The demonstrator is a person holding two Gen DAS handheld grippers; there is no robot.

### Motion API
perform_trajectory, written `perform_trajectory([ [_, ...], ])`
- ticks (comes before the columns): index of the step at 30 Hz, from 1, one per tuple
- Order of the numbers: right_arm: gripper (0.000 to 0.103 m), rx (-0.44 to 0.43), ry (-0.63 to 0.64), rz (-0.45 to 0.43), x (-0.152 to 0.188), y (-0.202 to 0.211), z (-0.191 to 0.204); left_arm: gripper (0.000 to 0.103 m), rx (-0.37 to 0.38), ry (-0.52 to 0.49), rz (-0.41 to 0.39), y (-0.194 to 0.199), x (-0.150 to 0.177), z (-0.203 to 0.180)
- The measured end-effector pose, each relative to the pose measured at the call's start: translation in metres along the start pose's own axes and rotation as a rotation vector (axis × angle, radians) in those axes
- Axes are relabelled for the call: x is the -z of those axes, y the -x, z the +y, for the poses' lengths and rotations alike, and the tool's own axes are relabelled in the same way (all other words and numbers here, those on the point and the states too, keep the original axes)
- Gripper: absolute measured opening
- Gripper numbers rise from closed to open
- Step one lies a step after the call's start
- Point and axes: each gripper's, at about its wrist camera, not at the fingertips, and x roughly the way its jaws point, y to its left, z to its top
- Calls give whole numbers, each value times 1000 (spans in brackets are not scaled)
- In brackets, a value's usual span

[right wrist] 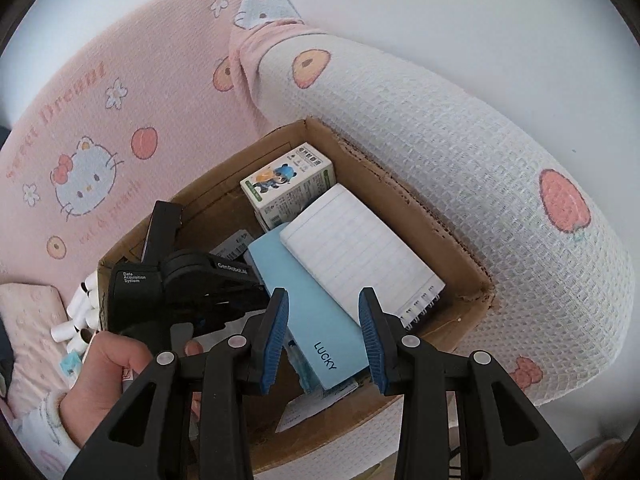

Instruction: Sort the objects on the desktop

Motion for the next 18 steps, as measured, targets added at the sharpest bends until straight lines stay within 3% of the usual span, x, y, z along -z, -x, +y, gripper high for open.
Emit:
perform_trajectory([
  [4, 33, 1, 16, 18, 2, -5, 5, 11, -34, 35, 15, 5, 8, 4],
  [11, 33, 23, 17, 23, 3, -4, 7, 43, -61, -73, -40, 42, 34, -15],
  [13, 33, 28, 19, 24, 4, -2, 9, 47, -59, -118, -49, 54, 42, -22],
  [16, 33, 33, 30, 21, 5, 0, 14, 53, -87, -172, -99, 71, 53, -27],
  [18, 33, 32, 40, 20, 6, 2, 19, 57, -124, -227, -183, 88, 62, -29],
])
